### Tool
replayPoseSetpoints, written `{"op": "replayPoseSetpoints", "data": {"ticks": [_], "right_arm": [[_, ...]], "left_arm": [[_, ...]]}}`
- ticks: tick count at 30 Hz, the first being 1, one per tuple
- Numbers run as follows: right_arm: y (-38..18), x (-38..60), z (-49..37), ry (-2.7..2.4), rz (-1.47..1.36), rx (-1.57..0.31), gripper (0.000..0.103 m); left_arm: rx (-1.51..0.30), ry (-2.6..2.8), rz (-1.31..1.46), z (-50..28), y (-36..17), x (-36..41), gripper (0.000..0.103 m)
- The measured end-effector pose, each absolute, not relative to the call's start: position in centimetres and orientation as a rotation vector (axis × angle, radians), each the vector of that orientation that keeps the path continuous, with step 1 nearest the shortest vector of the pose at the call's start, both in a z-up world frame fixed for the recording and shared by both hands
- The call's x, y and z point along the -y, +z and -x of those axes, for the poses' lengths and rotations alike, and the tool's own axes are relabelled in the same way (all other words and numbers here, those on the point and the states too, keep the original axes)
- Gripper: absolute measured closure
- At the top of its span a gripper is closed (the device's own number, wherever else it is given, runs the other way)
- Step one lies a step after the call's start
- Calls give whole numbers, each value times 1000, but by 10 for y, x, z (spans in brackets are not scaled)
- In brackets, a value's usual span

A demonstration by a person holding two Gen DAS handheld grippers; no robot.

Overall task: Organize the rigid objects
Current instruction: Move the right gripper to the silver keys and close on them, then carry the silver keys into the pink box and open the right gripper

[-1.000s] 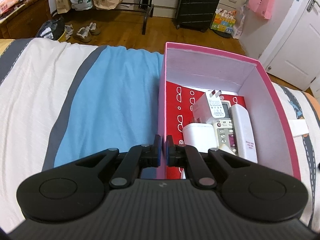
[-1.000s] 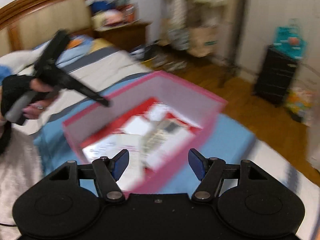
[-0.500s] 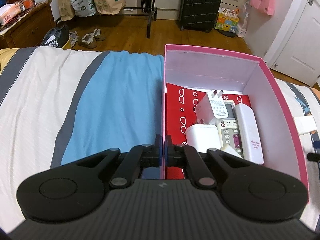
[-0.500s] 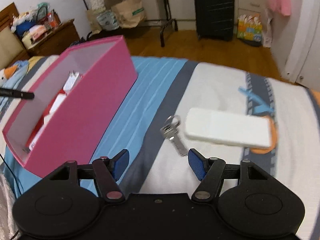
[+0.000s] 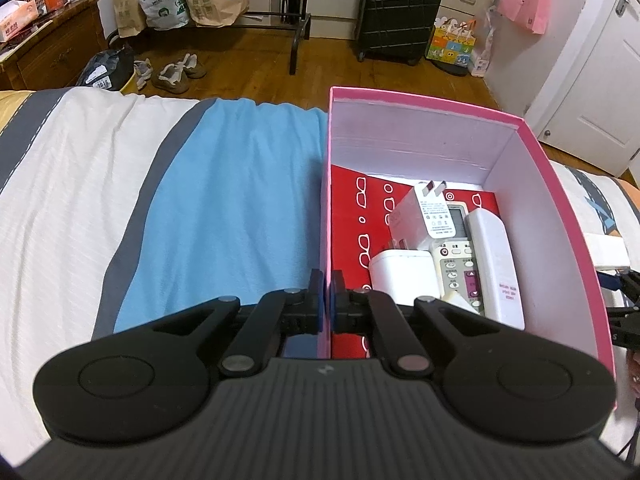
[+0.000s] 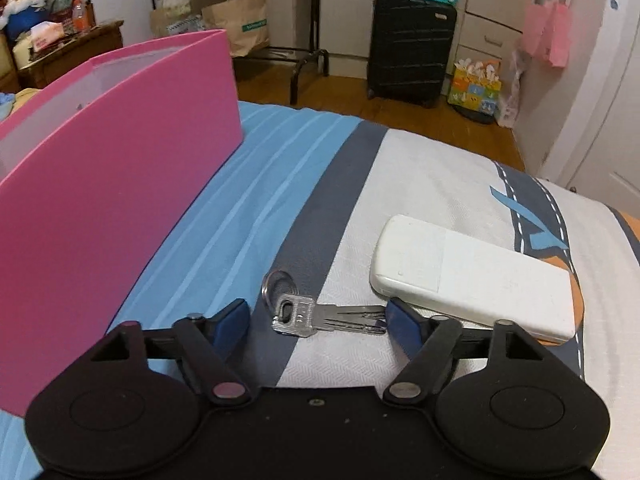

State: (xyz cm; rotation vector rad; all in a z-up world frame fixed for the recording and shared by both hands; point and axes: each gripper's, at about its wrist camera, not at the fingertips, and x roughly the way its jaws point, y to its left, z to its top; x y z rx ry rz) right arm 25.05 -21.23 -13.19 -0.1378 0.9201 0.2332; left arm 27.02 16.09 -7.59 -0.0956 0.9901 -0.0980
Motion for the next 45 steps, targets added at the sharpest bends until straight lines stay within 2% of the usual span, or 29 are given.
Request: {"op": "replayPoseSetpoints", "data": {"ticks": [14,20,32,39,45], "right_arm": [[-96,180,-218,332,192,-883,39],[-53,181,-209,337,91,-794,39],[28,134,-181,458,115,-599,39],[29,96,-203,473,133,-586,39],[14,59,-234,427,91,-685,39]], "left_arm": [[-991,-105,113,-270,-79,-163,100],[-991,-105,118,-271,-79,-164,100],[-991,-102,129,-271,-80,-167,100],[-992,-111,150,-269,-81,-169,100],[-988,-133,144,-269,-80,-170,100]]}}
